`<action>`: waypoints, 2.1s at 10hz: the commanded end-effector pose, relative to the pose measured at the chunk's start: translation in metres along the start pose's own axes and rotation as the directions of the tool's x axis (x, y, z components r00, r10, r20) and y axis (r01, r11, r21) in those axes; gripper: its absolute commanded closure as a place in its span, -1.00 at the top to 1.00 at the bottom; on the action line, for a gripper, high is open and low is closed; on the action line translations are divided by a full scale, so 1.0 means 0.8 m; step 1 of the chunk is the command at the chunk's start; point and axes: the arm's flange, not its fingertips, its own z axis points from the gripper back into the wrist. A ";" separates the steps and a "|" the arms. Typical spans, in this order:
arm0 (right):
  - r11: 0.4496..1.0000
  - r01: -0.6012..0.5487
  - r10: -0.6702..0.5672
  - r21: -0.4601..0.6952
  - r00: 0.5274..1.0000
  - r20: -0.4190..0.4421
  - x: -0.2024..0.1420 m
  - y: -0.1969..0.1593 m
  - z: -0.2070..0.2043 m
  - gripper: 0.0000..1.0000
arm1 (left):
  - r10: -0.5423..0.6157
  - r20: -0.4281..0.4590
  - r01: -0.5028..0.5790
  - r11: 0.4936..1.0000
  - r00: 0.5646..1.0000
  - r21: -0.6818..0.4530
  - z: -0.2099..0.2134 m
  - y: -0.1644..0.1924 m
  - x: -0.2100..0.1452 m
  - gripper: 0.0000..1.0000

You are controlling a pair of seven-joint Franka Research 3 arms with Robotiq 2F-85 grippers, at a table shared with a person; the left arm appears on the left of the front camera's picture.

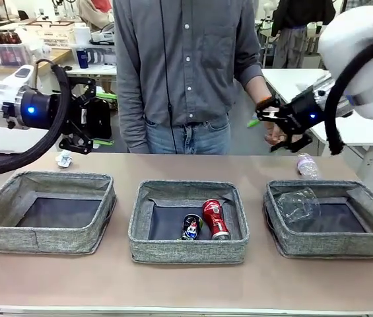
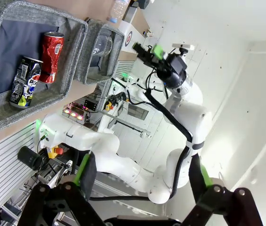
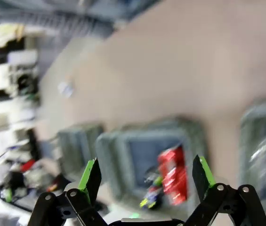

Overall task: Sort the waste into the appropriate baskets.
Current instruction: Pick up the waste item pointed out by the person.

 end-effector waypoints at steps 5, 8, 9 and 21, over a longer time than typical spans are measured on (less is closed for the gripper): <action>0.899 -0.256 0.335 -0.356 0.925 0.179 0.042 -0.027 0.031 1.00 | 0.009 -0.013 -0.009 1.000 1.000 0.008 0.003 -0.004 -0.001 1.00; 0.851 -0.258 0.385 -0.457 0.900 0.207 0.041 -0.033 0.036 1.00 | 0.009 -0.013 -0.009 1.000 1.000 0.008 0.003 -0.004 -0.001 1.00; 0.822 -0.238 0.372 -0.517 0.912 0.171 0.043 -0.042 0.033 1.00 | 0.009 -0.013 -0.009 1.000 1.000 0.008 0.003 -0.004 -0.001 1.00; 0.686 -0.186 0.127 -0.703 0.982 -0.136 0.181 -0.180 -0.110 1.00 | 0.009 -0.013 -0.009 1.000 1.000 0.008 0.003 -0.004 -0.001 1.00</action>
